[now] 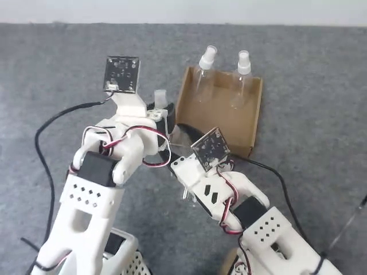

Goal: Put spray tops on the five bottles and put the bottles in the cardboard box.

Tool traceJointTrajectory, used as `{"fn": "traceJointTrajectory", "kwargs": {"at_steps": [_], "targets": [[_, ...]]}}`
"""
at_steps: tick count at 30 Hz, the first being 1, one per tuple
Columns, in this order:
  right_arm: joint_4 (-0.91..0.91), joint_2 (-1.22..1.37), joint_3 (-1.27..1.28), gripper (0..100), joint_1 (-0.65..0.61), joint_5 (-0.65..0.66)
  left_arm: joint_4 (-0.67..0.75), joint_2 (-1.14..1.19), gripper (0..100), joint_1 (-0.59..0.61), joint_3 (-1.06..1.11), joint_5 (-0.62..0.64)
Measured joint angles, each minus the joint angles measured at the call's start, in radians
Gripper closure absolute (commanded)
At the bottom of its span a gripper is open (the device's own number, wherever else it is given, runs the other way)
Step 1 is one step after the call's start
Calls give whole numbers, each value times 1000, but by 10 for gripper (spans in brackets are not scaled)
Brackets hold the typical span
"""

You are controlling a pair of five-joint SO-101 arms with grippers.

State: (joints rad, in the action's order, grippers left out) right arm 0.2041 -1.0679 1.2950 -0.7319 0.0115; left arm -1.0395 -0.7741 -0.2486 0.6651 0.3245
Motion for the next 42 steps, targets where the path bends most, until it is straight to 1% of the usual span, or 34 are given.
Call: {"fn": "traceJointTrajectory", "kwargs": {"at_steps": [4,9,13,15,18,21,25,29,32,35,38,42], "targets": [[11,-2,-3,993,23,0,-14,3,876,-11,6,-6],[-51,-2,25,993,69,0,-43,-75,867,-11,-5,-41],[-78,-3,32,993,81,-2,-101,-137,799,-5,-81,-69],[-81,-3,32,993,86,-2,-137,-149,804,-3,-135,-75],[-81,-3,32,993,83,-2,-150,-153,820,46,-222,-87],[-81,-3,32,993,83,-2,-124,-155,829,124,-253,-98],[-83,-3,32,993,81,-2,-61,-132,846,153,-238,-127],[-83,-3,32,993,81,-2,11,18,848,184,-227,-137],[-83,-3,32,993,83,-2,32,112,848,183,-227,-143],[-83,-3,32,993,83,-2,37,150,848,167,-215,-169],[-81,-2,34,993,87,-2,29,147,848,118,-215,-181],[-83,-3,44,993,83,-2,-26,132,848,38,-204,-199]]}}
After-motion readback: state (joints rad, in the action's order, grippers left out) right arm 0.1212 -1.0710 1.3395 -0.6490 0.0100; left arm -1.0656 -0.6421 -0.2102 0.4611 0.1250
